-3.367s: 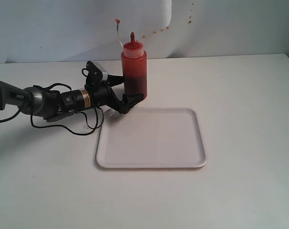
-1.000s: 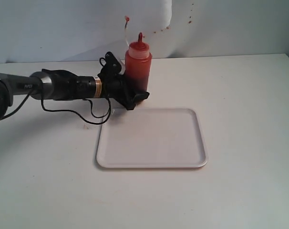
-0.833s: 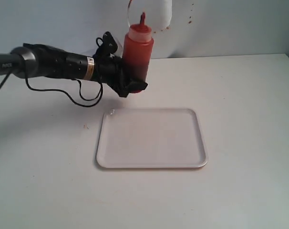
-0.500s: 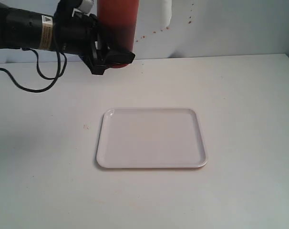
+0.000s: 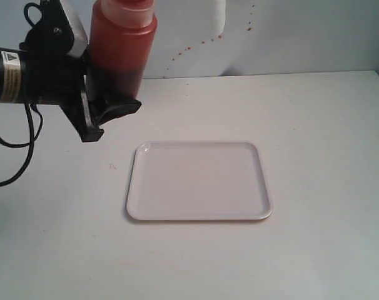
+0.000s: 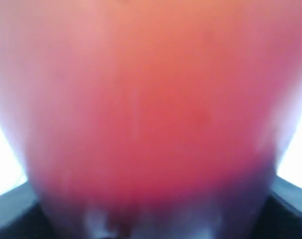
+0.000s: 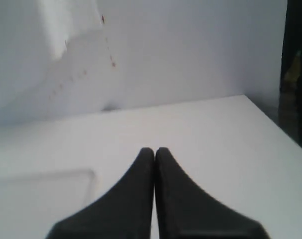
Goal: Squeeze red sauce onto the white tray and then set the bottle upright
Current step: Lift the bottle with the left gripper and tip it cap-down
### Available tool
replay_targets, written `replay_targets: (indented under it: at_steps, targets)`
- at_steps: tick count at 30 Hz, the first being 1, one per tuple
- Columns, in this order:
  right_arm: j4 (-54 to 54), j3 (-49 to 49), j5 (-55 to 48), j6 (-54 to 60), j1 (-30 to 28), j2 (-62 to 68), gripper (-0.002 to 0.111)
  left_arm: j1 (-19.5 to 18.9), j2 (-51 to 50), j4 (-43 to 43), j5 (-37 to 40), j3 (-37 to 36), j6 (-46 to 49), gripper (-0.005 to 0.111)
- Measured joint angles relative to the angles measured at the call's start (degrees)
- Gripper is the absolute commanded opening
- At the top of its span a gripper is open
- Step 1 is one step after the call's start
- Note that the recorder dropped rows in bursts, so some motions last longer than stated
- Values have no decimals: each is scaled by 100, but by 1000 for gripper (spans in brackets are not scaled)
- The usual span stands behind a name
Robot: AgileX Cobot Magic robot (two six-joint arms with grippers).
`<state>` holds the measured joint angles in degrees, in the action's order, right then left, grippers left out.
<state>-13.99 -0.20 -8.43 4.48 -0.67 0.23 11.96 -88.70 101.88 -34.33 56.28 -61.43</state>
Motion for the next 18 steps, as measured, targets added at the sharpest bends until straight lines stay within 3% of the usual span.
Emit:
replay_targets:
  at_steps: [5, 10, 18]
  targets:
    - [-2082, 0, 877, -618, 0, 0, 0, 0, 96, 0, 526, -284, 618, 0]
    - [-2338, -597, 393, -354, 0, 0, 0, 0, 96, 0, 829, -367, 1384, 0]
    - [-2992, -2283, -788, 1073, 0, 717, 0, 36, 96, -21, 2112, -367, 2563, 0]
